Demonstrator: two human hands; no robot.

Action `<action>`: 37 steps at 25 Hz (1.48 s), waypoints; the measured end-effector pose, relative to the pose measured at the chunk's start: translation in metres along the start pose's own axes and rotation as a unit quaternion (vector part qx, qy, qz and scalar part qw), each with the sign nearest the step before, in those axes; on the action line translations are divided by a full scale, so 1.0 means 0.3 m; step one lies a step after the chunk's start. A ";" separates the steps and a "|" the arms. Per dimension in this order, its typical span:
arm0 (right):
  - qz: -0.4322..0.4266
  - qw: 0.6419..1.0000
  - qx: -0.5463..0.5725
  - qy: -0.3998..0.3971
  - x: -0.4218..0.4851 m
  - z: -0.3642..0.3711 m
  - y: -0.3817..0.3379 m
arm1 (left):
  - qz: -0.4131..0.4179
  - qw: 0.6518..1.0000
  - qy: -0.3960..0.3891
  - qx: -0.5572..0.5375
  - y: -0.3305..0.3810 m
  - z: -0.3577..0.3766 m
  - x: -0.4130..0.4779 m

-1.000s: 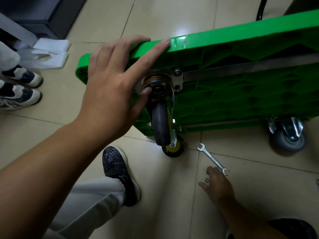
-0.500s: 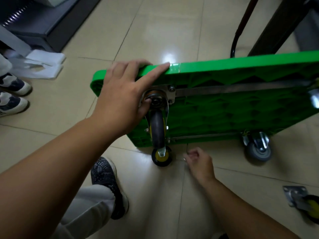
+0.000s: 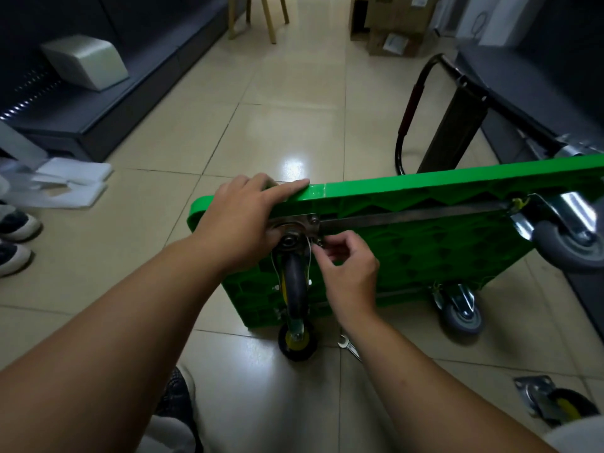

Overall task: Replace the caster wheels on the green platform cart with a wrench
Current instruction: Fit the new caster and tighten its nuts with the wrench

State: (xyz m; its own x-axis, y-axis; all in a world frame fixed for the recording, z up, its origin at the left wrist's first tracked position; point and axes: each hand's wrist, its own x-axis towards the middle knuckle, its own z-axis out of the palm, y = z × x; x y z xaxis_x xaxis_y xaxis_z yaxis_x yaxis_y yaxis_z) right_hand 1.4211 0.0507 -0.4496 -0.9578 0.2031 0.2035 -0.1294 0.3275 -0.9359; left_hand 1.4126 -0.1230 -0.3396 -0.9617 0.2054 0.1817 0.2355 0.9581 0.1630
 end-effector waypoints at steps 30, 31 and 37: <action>0.108 0.992 0.059 0.020 -0.043 0.069 -0.013 | 0.013 0.998 -0.006 -0.062 -0.008 -0.001 -0.014; 0.114 0.991 0.065 0.019 -0.043 0.071 -0.009 | 0.014 0.998 -0.006 -0.061 -0.007 -0.002 -0.016; 0.226 0.948 0.219 0.049 -0.021 0.100 0.010 | 0.015 0.998 -0.004 -0.060 -0.006 -0.002 -0.017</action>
State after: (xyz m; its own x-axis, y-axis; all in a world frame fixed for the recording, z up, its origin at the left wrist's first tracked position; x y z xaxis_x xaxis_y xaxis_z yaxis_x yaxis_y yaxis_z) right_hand 1.4191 0.0228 -0.4621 -0.9152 0.3228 -0.2412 0.1739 -0.2236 -0.9590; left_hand 1.4170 -0.1260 -0.3401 -0.9546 0.2362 0.1812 0.2795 0.9209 0.2718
